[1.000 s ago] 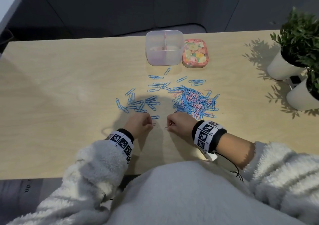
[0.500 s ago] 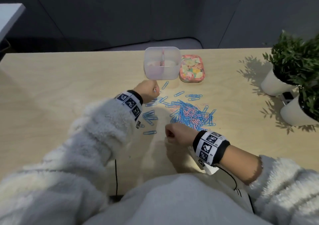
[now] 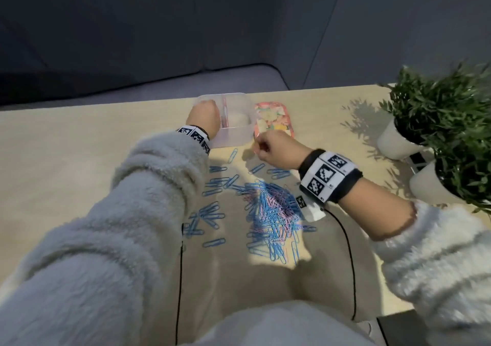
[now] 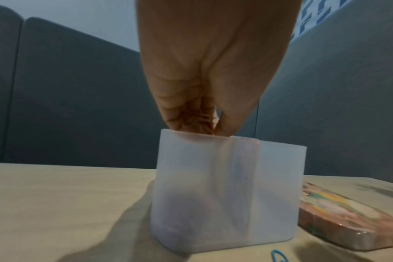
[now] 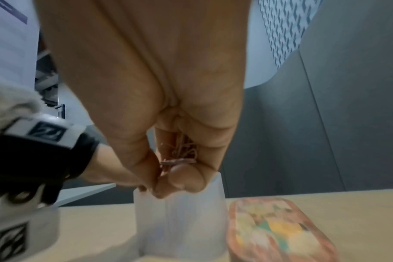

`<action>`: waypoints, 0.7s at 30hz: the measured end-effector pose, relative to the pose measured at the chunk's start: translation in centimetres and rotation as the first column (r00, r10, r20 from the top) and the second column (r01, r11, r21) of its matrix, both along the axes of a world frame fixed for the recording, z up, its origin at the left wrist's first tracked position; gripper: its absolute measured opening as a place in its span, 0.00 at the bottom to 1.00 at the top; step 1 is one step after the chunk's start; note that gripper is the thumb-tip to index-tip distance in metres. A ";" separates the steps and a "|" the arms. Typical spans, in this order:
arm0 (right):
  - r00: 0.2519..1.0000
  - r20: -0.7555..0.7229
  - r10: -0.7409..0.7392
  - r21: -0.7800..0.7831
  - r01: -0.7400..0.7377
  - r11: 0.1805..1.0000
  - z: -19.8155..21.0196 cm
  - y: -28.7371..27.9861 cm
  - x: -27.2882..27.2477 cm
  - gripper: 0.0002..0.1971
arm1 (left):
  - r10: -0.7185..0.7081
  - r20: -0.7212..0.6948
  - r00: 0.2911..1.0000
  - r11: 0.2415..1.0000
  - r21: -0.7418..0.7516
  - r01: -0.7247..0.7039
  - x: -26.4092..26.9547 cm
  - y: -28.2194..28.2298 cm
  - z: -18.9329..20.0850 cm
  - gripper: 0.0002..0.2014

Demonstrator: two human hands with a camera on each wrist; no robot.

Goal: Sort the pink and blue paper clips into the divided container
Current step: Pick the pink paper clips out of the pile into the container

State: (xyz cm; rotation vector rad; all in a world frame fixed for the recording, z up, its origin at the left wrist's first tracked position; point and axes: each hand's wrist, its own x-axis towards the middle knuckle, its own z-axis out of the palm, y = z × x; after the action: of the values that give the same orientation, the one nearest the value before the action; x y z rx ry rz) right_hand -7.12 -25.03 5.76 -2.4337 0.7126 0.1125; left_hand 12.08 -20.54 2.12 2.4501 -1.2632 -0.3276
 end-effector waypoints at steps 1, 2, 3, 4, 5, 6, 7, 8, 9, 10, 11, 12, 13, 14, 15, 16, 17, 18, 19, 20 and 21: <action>0.999 0.045 -0.027 -0.015 0.027 1.000 0.3 -0.5 1.3 0.10 | -0.018 -0.015 1.000 1.000 0.022 0.018 0.2 0.1 -0.2 0.11; 0.994 0.092 -0.051 -0.033 0.055 0.998 0.6 -0.9 2.7 0.11 | -0.033 -0.027 0.999 0.999 0.036 0.034 0.3 0.1 -0.4 0.11; 0.988 0.135 -0.071 -0.048 0.079 0.996 0.9 -1.2 4.1 0.11 | -0.042 -0.038 0.998 0.998 0.039 0.043 0.4 0.3 -0.4 0.13; 0.982 0.169 -0.083 -0.061 0.094 0.994 1.1 -1.5 5.3 0.12 | -0.043 -0.050 0.998 0.999 0.019 0.044 0.5 0.4 -0.5 0.15; 0.977 0.192 -0.088 -0.068 0.103 0.992 1.1 -1.6 6.7 0.13 | -0.027 -0.064 0.998 1.000 -0.019 0.025 0.7 0.6 -0.4 0.16; 0.974 0.205 -0.091 -0.068 0.107 0.992 1.2 -1.7 7.9 0.14 | 0.002 -0.087 0.996 0.997 -0.076 -0.008 0.8 0.8 -0.3 0.18; 0.972 0.215 -0.093 -0.063 0.109 0.992 1.1 -1.7 9.1 0.14 | 0.037 -0.123 0.992 0.988 -0.143 -0.055 1.0 1.2 0.0 0.19; 0.970 0.221 -0.097 -0.062 0.113 0.992 0.8 -1.7 10.3 0.14 | 0.068 -0.177 0.982 0.971 -0.213 -0.106 1.1 1.6 0.2 0.19; 0.971 0.218 -0.100 -0.066 0.117 0.991 0.6 -1.6 11.2 0.14 | 0.085 -0.239 0.967 0.947 -0.283 -0.153 1.2 2.2 0.5 0.19; 0.975 0.201 -0.098 -0.065 0.114 0.991 0.2 -1.5 12.0 0.14 | 0.089 -0.286 0.954 0.915 -0.354 -0.192 1.3 2.9 0.6 0.18; 0.980 0.178 -0.092 -0.051 0.103 0.993 -0.2 -1.4 12.7 0.14 | 0.098 -0.302 0.948 0.884 -0.411 -0.222 1.2 3.6 0.6 0.17; 0.985 0.149 -0.084 -0.023 0.088 0.996 -0.6 -1.3 13.2 0.15 | 0.113 -0.290 0.950 0.860 -0.450 -0.240 1.0 4.5 0.6 0.16; 0.991 0.110 -0.074 0.019 0.072 0.997 -1.0 -1.2 13.5 0.17 | 0.126 -0.271 0.954 0.850 -0.467 -0.245 0.8 5.5 0.4 0.15; 0.995 0.078 -0.059 0.058 0.054 0.997 -1.3 -1.0 13.7 0.20 | 0.133 -0.265 0.955 0.853 -0.460 -0.247 0.4 6.4 0.1 0.13; 0.998 0.055 -0.043 0.093 0.038 0.995 -1.7 -0.9 13.8 0.23 | 0.134 -0.273 0.953 0.870 -0.428 -0.245 -0.1 7.3 -0.3 0.12; 0.999 0.042 -0.027 0.113 0.022 0.993 -2.0 -0.9 13.8 0.27 | 0.127 -0.281 0.951 0.893 -0.386 -0.233 -0.8 8.1 -0.7 0.11; 0.999 0.036 -0.013 0.128 0.008 0.992 -2.2 -0.8 13.7 0.30 | 0.113 -0.286 0.951 0.915 -0.344 -0.212 -1.6 8.9 -1.2 0.10; 0.999 0.048 -0.004 0.148 -0.003 0.989 -2.2 -0.6 13.4 0.34 | 0.097 -0.297 0.950 0.933 -0.306 -0.190 -2.5 9.5 -1.6 0.10; 0.996 0.086 0.001 0.173 -0.016 0.985 -2.0 -0.6 13.0 0.38 | 0.078 -0.309 0.948 0.948 -0.272 -0.167 -3.4 10.0 -1.9 0.10; 0.990 0.139 0.000 0.192 -0.027 0.981 -1.7 -0.4 12.5 0.41 | 0.054 -0.318 0.946 0.959 -0.247 -0.138 -4.3 10.5 -2.2 0.09; 0.979 0.203 -0.015 0.205 -0.028 0.978 -1.6 -0.3 11.7 0.41 | 0.022 -0.320 0.947 0.969 -0.226 -0.099 -5.3 10.8 -2.6 0.09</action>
State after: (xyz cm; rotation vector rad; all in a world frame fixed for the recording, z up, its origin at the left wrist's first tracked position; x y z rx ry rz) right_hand 4.62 -25.34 4.16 -2.2097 0.5711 -0.0581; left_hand 6.77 -9.71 -0.45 2.1252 -1.0227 -0.4970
